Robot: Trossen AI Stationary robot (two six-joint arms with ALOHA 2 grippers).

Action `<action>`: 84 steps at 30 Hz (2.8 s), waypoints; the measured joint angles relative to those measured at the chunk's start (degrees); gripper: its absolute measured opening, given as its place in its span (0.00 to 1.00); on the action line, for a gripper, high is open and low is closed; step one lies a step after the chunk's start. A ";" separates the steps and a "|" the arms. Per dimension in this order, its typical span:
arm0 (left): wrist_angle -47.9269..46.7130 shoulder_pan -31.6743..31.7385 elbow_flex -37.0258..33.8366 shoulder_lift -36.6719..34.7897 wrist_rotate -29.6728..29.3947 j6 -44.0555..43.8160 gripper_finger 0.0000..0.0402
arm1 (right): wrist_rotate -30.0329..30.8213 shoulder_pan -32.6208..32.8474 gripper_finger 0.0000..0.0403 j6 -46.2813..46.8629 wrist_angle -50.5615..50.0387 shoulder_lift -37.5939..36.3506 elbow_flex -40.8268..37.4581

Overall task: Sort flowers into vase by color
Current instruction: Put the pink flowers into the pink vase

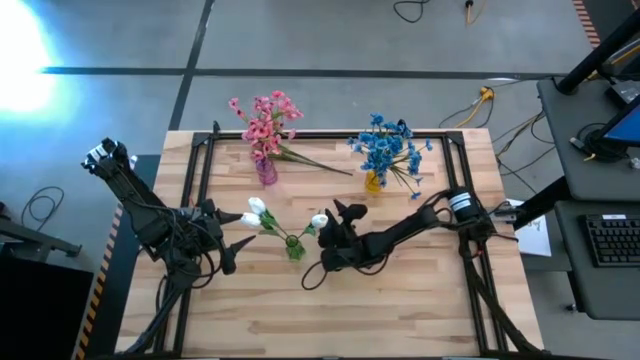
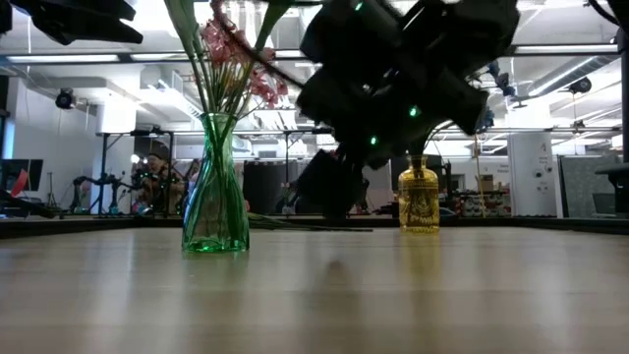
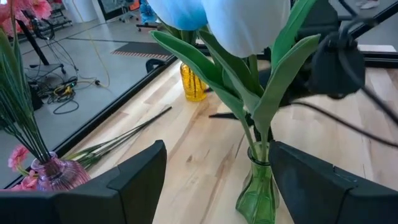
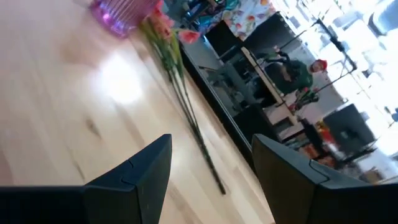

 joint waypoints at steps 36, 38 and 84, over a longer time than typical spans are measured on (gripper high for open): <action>-1.09 0.00 -0.02 0.00 -0.28 0.04 0.67 | 3.37 -8.34 0.53 -17.50 0.20 4.51 2.94; -1.11 0.00 -0.02 0.00 -0.71 0.04 0.67 | 2.32 -8.84 0.53 -17.48 0.27 4.51 2.94; -17.09 2.00 40.89 11.29 10.35 18.57 0.67 | 4.86 -1.11 0.53 -9.42 -19.75 -2.64 3.90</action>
